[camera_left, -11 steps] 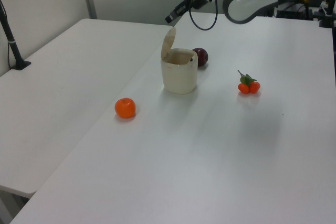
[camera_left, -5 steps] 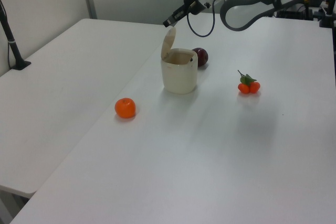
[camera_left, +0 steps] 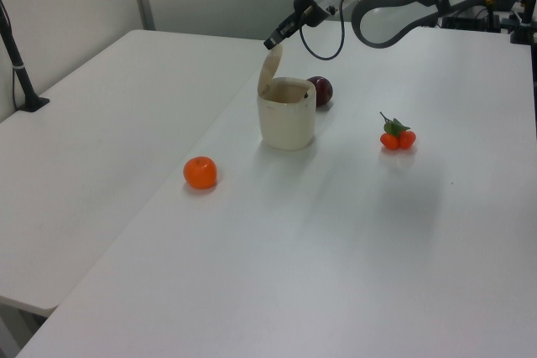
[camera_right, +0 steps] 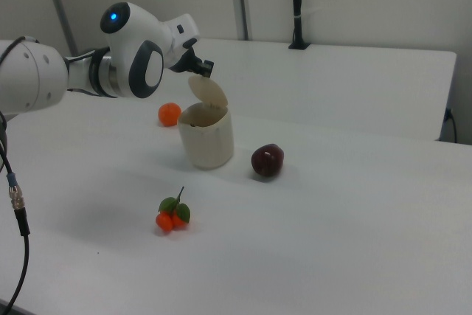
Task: Close garbage bin
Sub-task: 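Move the gripper down toward the raised lid of the cream bin, then push the open lid down onto the bin rim with the gripper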
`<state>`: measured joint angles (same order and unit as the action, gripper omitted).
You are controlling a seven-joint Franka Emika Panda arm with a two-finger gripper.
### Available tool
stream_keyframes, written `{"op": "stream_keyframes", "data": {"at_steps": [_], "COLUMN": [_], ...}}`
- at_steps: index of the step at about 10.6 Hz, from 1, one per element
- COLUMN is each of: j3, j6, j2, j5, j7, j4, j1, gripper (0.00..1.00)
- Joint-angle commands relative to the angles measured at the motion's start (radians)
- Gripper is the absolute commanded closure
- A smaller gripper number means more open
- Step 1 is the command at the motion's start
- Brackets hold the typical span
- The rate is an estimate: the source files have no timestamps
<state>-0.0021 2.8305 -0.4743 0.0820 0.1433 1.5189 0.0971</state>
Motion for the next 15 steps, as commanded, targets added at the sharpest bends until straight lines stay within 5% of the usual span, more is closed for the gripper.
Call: {"op": "stream_keyframes", "data": {"at_steps": [1, 8, 15], "j3": [-0.006, 0.001, 0.004], "j6": [-0.196, -0.443, -0.457], "j2": [0.045, 0.051, 0.020], "j5": [0.008, 0.004, 0.002], "j7": [-0.013, -0.008, -0.004], "j4": [-0.012, -0.011, -0.003], "j1": [0.006, 0.018, 0.016], "gripper": [1.00, 1.00, 1.00]}}
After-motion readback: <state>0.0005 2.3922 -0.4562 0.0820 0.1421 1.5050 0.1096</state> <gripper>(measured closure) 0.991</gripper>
